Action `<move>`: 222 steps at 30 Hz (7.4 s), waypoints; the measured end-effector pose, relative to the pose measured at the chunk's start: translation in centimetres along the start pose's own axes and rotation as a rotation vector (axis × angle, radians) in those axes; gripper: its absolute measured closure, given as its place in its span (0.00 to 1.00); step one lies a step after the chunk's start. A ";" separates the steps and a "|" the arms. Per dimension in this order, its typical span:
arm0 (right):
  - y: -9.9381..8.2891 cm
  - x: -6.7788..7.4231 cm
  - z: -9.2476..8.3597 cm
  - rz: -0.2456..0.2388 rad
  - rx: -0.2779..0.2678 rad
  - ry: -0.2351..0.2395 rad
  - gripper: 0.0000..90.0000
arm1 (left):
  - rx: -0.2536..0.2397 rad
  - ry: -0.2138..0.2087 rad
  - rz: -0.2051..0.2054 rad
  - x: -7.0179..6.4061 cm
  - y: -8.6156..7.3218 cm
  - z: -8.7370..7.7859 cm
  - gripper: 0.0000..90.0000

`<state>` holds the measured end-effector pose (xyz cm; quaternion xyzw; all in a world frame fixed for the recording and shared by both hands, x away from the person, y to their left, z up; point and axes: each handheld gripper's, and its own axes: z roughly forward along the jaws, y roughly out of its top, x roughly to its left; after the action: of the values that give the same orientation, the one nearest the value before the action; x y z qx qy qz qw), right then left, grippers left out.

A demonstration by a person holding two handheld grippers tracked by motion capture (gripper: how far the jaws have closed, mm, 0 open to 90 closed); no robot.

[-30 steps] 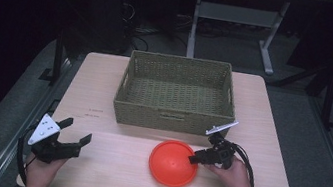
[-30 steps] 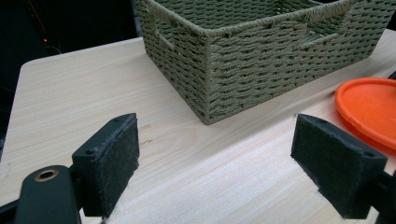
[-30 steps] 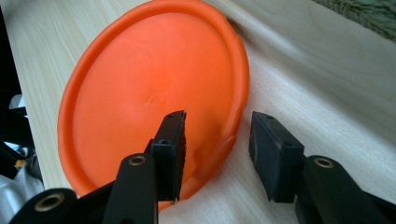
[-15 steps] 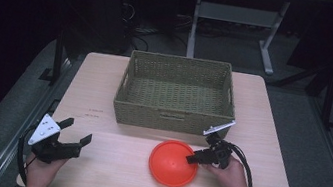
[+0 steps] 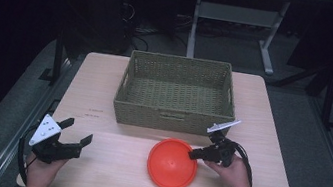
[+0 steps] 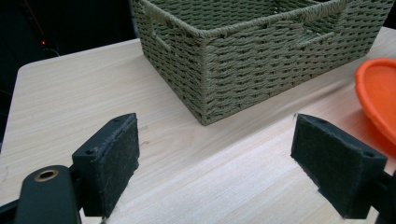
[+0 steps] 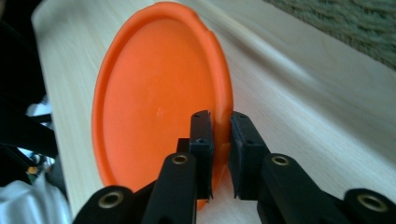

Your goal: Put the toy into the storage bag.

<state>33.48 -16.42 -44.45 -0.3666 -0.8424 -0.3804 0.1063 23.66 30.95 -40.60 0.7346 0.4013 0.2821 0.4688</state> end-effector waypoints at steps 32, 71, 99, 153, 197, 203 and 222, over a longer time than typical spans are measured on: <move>4.8 4.9 -8.3 -0.150 -0.145 0.014 0.91 | -0.005 0.010 -0.021 0.2 -0.1 -0.1 0.16; 13.5 4.2 -13.1 -0.152 -0.172 -0.066 0.91 | -0.002 0.025 -0.021 0.4 -0.2 -0.1 0.16; 17.1 3.1 -14.3 -0.107 -0.182 -0.120 0.91 | 0.000 0.015 -0.033 0.7 -0.3 -0.1 0.16; 19.8 -3.7 -13.7 0.069 -0.224 -0.220 0.91 | 0.000 0.001 -0.033 0.6 -0.3 0.1 0.16; 18.3 -7.6 -8.0 0.176 -0.176 -0.221 0.91 | -0.008 0.012 -0.034 0.7 -0.5 -0.6 0.16; 18.4 -7.5 -7.4 0.169 -0.157 -0.231 0.91 | -0.008 0.014 -0.035 0.8 -0.4 -0.7 0.16; 17.7 -8.1 -5.2 0.170 -0.089 -0.275 0.91 | -0.008 0.014 -0.034 0.7 -0.4 -0.7 0.16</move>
<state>51.12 -16.69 -34.61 -0.4894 -0.7972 -0.3534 0.0053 23.36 31.96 -40.63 0.7238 0.4160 0.2808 0.4736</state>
